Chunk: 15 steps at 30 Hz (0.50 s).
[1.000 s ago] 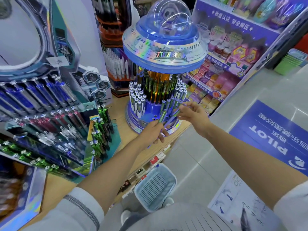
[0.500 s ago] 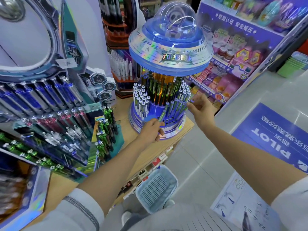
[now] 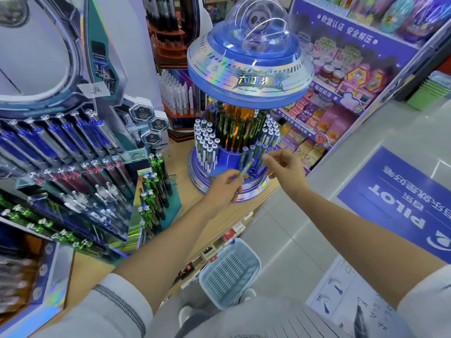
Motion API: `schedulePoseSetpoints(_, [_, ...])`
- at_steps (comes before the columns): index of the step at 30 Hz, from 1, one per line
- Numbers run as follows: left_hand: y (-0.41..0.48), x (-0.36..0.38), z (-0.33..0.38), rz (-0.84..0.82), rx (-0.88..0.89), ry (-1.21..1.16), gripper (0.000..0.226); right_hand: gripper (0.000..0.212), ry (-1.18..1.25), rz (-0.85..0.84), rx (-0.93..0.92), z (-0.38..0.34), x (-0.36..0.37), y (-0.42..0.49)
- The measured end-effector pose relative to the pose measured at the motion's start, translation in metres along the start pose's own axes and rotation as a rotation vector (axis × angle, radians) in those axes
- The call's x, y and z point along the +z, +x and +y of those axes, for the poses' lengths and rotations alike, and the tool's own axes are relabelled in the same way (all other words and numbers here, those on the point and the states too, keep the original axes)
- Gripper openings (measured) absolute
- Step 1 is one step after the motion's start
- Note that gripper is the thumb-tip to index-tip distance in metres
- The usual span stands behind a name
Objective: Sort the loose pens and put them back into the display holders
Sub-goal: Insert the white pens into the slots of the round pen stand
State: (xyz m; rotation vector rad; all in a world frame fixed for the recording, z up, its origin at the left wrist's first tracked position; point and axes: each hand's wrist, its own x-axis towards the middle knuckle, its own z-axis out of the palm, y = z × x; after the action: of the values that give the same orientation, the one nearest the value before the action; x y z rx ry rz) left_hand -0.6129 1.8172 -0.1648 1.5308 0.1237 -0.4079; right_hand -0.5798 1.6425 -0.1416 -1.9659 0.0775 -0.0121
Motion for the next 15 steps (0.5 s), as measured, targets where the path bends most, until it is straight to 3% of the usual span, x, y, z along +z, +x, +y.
schedulePoseSetpoints(2, [0.000, 0.005, 0.001, -0.033, 0.001, 0.017, 0.012, 0.023, 0.058, -0.186, 0.024, -0.005, 0.002, -0.006])
schedulePoseSetpoints(4, [0.001, 0.008, 0.001, -0.059, 0.020, 0.060, 0.010, 0.018, 0.070, -0.236, 0.013, -0.006, 0.002, -0.009])
schedulePoseSetpoints(7, [0.006, 0.007, -0.002, 0.037, 0.112, 0.212, 0.014, 0.008, 0.126, -0.123, 0.002, -0.006, -0.006, -0.005])
schedulePoseSetpoints(11, [0.013, -0.009, -0.015, 0.244, 0.305, 0.668, 0.024, 0.010, 0.119, 0.113, -0.081, -0.010, -0.024, 0.007])
schedulePoseSetpoints(15, [0.014, -0.015, -0.019, 0.175, 0.304, 0.928, 0.040, 0.018, 0.014, 0.179, -0.156, -0.016, -0.024, 0.011])
